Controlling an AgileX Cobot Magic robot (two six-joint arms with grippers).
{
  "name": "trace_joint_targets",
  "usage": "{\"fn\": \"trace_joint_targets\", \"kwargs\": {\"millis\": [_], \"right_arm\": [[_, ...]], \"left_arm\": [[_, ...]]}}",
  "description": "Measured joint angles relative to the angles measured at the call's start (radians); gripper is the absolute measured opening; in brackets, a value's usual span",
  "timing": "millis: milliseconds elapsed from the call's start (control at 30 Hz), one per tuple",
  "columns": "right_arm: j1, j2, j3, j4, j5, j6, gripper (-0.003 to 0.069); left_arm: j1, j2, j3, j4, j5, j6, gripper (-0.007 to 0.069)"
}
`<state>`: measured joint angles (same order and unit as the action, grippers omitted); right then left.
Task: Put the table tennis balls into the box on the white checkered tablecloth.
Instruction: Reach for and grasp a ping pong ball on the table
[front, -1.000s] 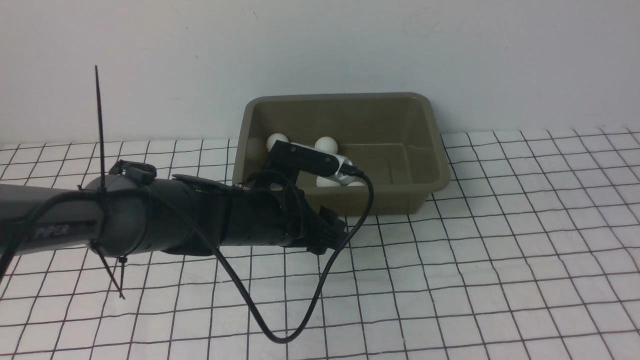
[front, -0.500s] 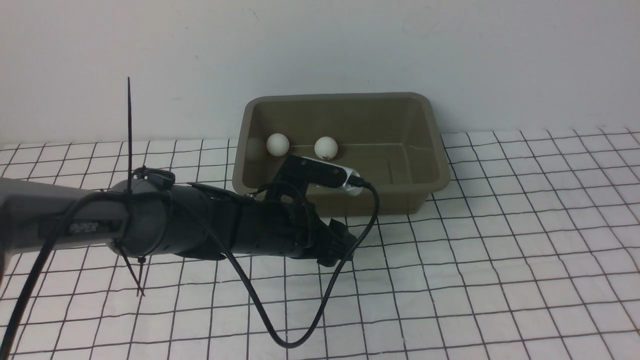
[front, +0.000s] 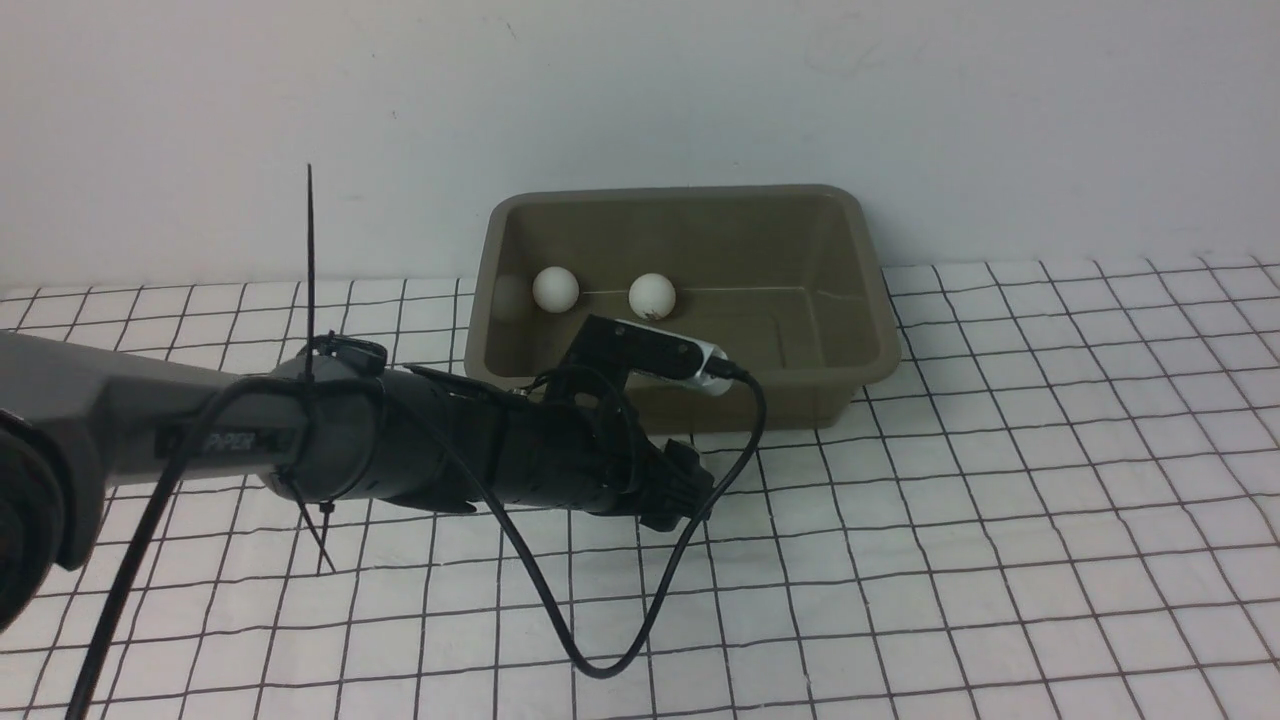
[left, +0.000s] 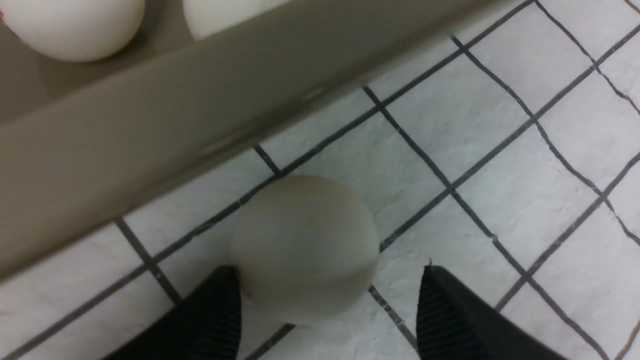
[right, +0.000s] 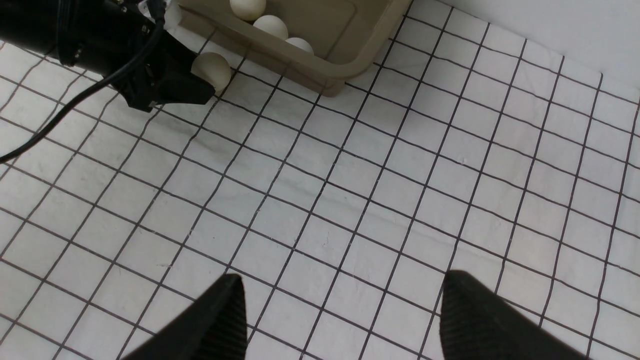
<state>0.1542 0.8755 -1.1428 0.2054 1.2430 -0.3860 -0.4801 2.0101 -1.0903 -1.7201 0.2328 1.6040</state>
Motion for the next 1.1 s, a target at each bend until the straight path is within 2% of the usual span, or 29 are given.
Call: {"fn": "trace_joint_targets", "kwargs": {"millis": [100,333,400,833,1100], "right_arm": [[0.0,0.0,0.0,0.0,0.001,0.0,0.0472],[0.0,0.0,0.0,0.0,0.002,0.0,0.0472],[0.0,0.0,0.0,0.0,0.002,0.0,0.0472],[0.0,0.0,0.0,-0.001,0.002,0.0,0.0472],[0.0,0.0,0.0,-0.009,0.002,0.0,0.0472]], "left_arm": [[0.0,0.0,-0.001,0.0,-0.005,0.001,0.0377],[0.0,0.0,-0.001,0.0,-0.008,0.001,0.0058],[0.0,0.0,-0.001,0.0,-0.001,0.002,0.0016],[0.0,-0.023,-0.001,0.0,0.053,-0.004,-0.0004],[0.0,-0.031,-0.001,0.144,0.124,-0.117,-0.0004]]}}
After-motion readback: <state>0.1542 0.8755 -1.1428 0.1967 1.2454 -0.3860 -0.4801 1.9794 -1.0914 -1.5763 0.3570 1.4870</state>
